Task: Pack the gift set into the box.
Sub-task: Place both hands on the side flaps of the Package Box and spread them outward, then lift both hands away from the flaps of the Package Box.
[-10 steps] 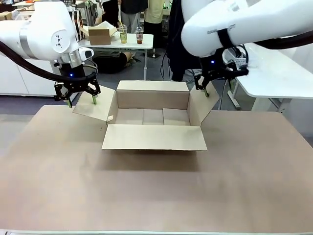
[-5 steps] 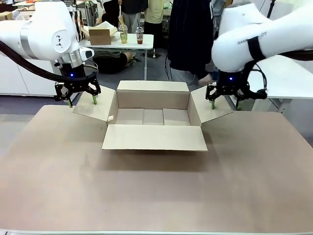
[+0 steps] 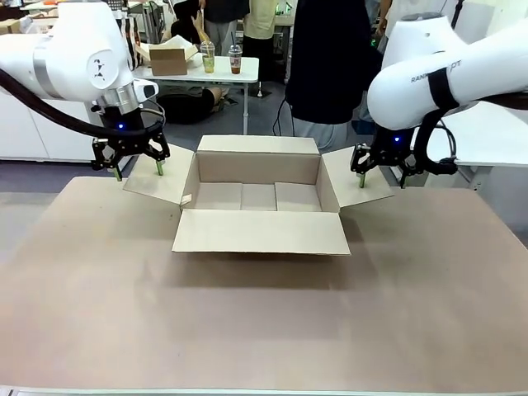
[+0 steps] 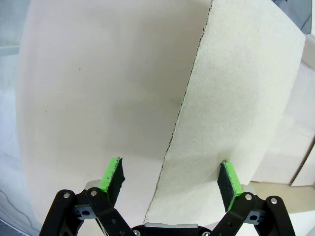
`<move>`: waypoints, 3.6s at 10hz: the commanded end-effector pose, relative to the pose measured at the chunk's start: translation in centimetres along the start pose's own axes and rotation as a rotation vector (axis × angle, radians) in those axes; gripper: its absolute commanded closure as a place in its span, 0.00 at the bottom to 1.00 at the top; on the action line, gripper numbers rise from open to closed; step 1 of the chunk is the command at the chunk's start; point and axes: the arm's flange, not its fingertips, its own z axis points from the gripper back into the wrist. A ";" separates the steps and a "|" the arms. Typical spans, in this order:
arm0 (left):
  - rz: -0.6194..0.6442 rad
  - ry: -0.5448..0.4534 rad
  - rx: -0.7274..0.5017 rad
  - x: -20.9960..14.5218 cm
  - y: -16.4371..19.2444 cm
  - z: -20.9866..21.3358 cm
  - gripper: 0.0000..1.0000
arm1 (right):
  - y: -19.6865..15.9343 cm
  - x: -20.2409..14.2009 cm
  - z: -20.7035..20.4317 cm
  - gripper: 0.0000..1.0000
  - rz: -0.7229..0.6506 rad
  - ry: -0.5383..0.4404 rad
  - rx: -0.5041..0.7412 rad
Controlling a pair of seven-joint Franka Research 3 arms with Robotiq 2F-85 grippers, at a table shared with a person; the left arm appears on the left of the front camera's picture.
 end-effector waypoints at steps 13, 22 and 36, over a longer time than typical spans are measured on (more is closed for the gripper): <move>0.014 -0.002 0.020 -0.1 -0.1 0.2 0.00 | 0.6 0.5 0.5 0.00 -0.016 0.002 -0.025; 0.014 -0.002 0.020 -0.1 -0.1 0.2 0.00 | 0.6 0.5 0.5 0.00 -0.016 0.002 -0.025; 0.014 -0.002 0.020 -0.1 -0.1 0.2 0.00 | 0.6 0.5 0.5 0.00 -0.016 0.002 -0.025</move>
